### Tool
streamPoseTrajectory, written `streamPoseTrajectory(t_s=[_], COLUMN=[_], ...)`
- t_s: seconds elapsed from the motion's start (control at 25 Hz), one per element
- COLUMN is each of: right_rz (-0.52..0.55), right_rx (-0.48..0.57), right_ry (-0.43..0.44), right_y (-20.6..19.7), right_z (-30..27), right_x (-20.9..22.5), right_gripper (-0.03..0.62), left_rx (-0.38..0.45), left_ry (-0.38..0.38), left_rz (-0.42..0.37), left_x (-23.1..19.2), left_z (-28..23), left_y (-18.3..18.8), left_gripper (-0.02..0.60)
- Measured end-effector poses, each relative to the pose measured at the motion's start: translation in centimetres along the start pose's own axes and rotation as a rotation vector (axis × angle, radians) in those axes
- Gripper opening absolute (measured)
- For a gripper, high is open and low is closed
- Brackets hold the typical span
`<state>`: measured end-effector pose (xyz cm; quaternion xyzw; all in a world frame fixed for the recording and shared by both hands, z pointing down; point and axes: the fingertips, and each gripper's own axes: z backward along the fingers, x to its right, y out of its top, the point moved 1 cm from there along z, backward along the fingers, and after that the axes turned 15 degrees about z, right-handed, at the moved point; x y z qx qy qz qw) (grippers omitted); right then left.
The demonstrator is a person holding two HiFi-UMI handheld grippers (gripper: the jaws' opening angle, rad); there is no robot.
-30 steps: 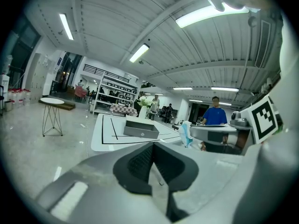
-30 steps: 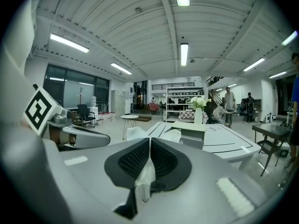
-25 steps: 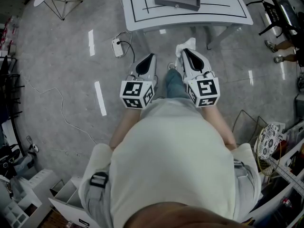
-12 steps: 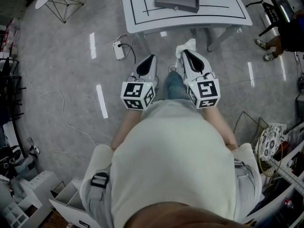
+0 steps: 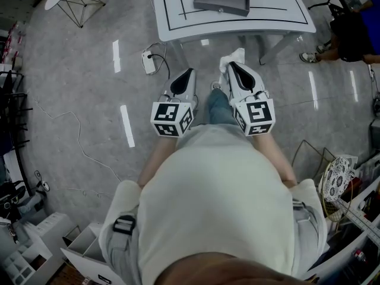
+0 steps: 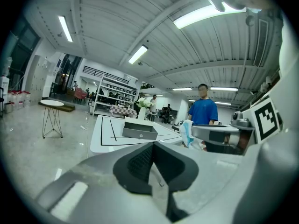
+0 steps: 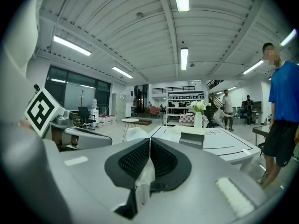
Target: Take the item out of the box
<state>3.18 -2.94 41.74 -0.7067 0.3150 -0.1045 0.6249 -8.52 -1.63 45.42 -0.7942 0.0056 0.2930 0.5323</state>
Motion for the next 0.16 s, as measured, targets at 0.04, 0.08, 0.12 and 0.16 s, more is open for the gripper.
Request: streamPoseTrajectory(t_s=[0.04, 0.08, 0.12, 0.16], right_rz=[0.0, 0.001, 0.002, 0.003], right_rx=[0.0, 0.0, 0.001, 0.001], right_ry=[0.0, 0.0, -0.001, -0.001], right_y=[0.0, 0.01, 0.02, 0.04], right_z=[0.02, 0.06, 0.09, 0.13], right_x=[0.01, 0.01, 0.02, 0.02], right_gripper=[0.006, 0.006, 0.006, 0.006], left_rx=[-0.001, -0.001, -0.001, -0.002], left_ry=[-0.001, -0.002, -0.003, -0.004], left_rz=[0.0, 0.0, 0.0, 0.0], left_x=[0.06, 0.12, 0.18, 0.24], left_z=[-0.01, 0.01, 0.03, 0.06], left_y=[0.0, -0.02, -0.04, -0.06], left_gripper=[0.0, 0.0, 0.0, 0.0])
